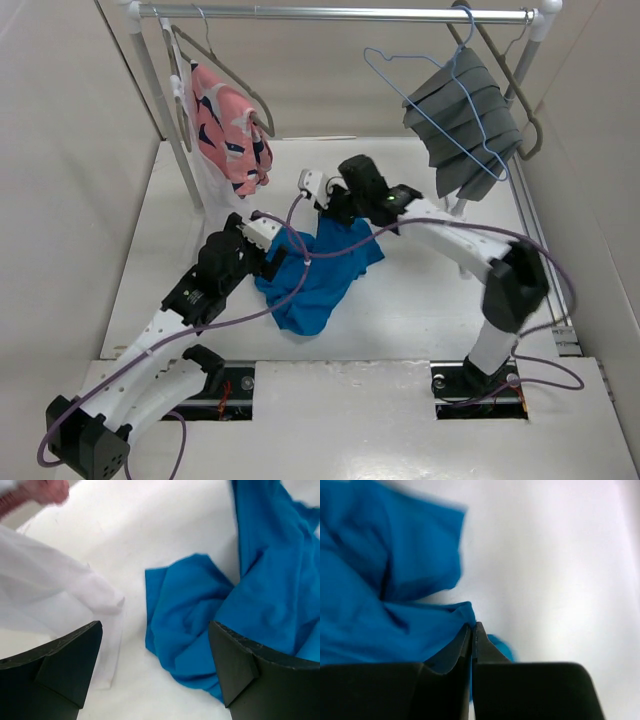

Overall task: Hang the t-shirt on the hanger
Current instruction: Move the tshirt to the center of the board

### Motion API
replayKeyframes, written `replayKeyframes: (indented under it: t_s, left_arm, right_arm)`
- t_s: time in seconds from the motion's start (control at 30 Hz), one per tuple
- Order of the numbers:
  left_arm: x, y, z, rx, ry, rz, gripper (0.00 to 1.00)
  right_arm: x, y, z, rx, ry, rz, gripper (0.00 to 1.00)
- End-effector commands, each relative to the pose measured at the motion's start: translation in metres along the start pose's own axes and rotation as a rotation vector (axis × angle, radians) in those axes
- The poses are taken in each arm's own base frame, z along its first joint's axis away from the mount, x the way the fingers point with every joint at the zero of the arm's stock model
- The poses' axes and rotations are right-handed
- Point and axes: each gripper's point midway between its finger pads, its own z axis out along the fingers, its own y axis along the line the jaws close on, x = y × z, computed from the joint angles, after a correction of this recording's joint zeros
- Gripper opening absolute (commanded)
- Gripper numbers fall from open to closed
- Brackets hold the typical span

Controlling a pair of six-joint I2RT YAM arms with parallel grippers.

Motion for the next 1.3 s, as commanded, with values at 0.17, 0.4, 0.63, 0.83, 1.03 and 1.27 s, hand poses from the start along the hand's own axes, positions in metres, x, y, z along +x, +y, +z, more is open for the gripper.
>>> replayKeyframes:
  t_s: [0.17,0.4,0.63,0.83,1.03,1.27]
  left_arm:
    - [-0.109,-0.008,-0.022,0.120,-0.346,-0.023,0.84]
    - [-0.107,-0.044,-0.016,0.330,-0.324,0.095,0.82]
    - [-0.019,-0.107,0.025,0.637,-0.076,0.264,0.82]
    - [0.010,-0.132,0.073,0.750,0.075,0.387,0.99]
    - [0.033,-0.156,0.078,0.832,0.071,0.585,0.96]
    - [0.084,-0.153,0.036,0.963,0.203,0.673,0.00]
  right_arm:
    - [-0.098,0.003,-0.188,0.255,-0.343,-0.135,0.00]
    - [-0.028,0.068,-0.230,0.207,-0.392,-0.034,0.00]
    - [0.112,0.146,-0.197,0.124,-0.124,0.427,0.17]
    - [0.130,0.135,-0.213,0.234,-0.016,0.525,1.00]
    - [0.106,0.100,-0.195,0.304,-0.035,0.501,1.00]
    - [0.110,0.080,-0.131,0.176,-0.035,0.435,0.31]
